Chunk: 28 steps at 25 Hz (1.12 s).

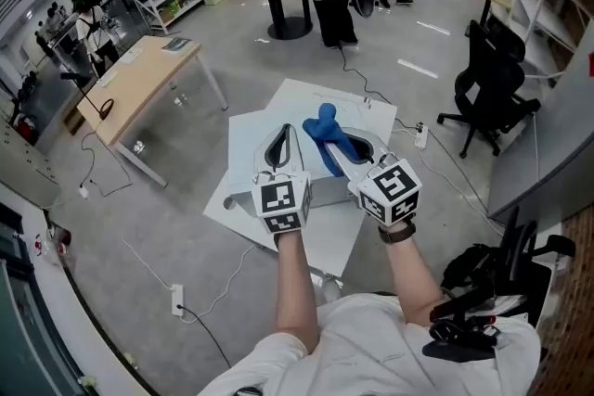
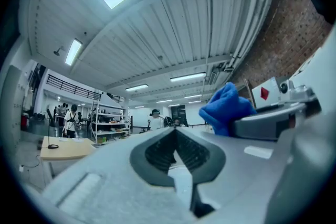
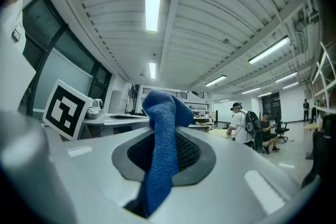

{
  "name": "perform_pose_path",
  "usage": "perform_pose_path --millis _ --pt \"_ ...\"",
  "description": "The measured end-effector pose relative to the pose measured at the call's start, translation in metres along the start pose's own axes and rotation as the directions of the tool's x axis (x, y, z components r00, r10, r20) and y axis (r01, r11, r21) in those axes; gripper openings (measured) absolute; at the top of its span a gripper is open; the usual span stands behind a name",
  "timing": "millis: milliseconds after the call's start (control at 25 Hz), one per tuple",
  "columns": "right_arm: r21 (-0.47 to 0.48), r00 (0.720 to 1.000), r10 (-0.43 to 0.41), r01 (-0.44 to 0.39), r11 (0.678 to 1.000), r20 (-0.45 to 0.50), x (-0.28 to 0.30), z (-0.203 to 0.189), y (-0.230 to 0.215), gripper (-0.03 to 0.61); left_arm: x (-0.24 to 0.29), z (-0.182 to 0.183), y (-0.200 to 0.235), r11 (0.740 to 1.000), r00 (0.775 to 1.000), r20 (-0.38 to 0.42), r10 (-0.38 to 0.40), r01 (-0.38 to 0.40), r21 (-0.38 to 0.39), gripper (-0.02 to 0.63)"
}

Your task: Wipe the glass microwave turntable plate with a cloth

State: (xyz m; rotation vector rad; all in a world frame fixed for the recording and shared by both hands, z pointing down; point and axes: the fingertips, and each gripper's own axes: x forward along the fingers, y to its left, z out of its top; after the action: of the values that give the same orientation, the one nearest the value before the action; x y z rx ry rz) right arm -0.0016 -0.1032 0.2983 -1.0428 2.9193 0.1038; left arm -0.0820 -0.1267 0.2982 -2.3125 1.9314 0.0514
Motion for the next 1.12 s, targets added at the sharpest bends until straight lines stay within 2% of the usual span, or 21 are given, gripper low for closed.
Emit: perform_pose_path --millis 240,400,560,760,920,1040,1120 --pt "-0.07 0.996 -0.085 0.085 0.994 -0.004 0.013 -0.005 -0.021 0.055 0.009 -0.027 0.03 1.0 0.999 -0.031 0.011 -0.011 -0.016 0.004" --pt "-0.088 0.994 -0.087 0.082 0.993 -0.059 0.027 -0.019 -0.045 0.055 0.019 -0.038 0.047 1.0 0.999 -0.047 0.019 -0.019 -0.005 0.004" --pt "-0.037 0.995 -0.054 0.051 0.998 -0.086 0.038 -0.04 -0.07 0.055 0.024 -0.059 0.067 0.999 0.997 -0.066 0.038 -0.038 0.005 0.004" --pt "0.073 0.99 0.112 -0.106 0.992 -0.087 0.06 -0.048 -0.084 0.057 0.037 -0.092 0.078 0.998 0.988 -0.142 0.059 -0.062 -0.019 0.003" --pt "0.041 0.969 0.181 -0.177 0.983 -0.17 0.1 -0.059 -0.09 0.056 0.045 -0.117 0.08 0.999 0.972 -0.234 0.028 -0.033 -0.018 0.003" --pt "-0.03 0.931 0.268 -0.284 0.958 -0.248 0.133 -0.068 -0.088 0.055 0.051 -0.138 0.076 1.0 0.955 -0.296 0.002 -0.01 -0.023 0.003" --pt "-0.073 0.886 0.344 -0.384 0.921 -0.312 0.158 -0.075 -0.078 0.054 0.054 -0.149 0.078 1.0 0.945 -0.328 -0.004 -0.006 -0.028 0.003"
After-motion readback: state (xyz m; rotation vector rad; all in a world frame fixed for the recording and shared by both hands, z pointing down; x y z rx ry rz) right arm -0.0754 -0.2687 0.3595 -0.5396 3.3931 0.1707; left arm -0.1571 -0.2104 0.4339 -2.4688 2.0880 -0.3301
